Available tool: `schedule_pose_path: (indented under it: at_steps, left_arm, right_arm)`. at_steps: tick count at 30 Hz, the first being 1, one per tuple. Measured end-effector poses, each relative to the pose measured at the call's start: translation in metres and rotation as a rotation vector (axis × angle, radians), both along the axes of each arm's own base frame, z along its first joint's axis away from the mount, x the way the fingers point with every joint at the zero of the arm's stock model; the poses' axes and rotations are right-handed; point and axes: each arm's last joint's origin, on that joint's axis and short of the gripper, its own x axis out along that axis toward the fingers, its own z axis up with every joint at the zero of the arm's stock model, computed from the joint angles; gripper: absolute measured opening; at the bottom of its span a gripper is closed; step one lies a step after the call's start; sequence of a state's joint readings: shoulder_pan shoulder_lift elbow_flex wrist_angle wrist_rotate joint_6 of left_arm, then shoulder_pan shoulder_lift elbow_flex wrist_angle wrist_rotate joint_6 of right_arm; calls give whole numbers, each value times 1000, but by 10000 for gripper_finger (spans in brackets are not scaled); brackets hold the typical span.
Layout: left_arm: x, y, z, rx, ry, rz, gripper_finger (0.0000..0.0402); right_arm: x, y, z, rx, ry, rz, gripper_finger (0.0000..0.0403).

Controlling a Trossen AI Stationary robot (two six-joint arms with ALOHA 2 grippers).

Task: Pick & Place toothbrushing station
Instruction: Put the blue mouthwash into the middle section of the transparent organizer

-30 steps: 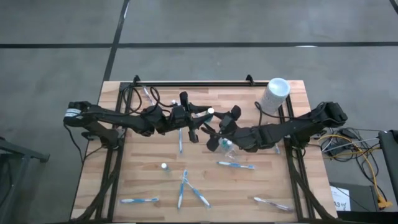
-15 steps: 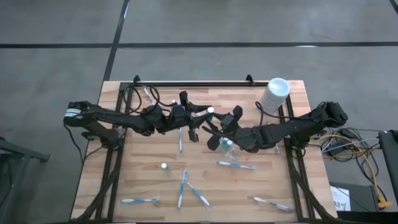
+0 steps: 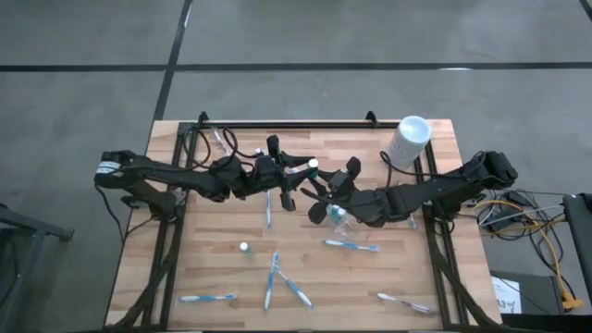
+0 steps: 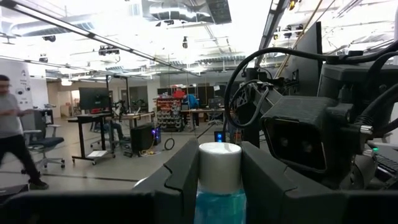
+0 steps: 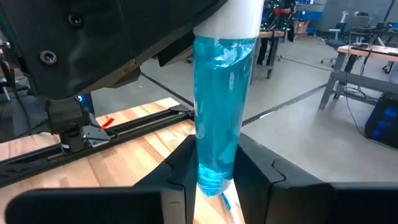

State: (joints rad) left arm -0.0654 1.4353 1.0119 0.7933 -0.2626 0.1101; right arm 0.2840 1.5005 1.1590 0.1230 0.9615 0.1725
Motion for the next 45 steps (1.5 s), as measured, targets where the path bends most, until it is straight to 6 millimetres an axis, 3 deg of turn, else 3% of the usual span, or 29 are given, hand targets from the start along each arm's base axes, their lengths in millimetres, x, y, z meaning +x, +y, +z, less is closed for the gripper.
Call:
schedule_pose_path:
  at_steps: [21,33,45]
  left_arm:
    - [1,-1,-2,1,18,-10,106]
    - [2,-1,-5,2,51,-6,106]
    - [2,-1,-5,2,49,-4,106]
  right_arm:
    - [0,0,2,38,-46,4,153]
    - [0,1,17,51,-72,41,170]
    - [-1,3,15,44,-37,49,159]
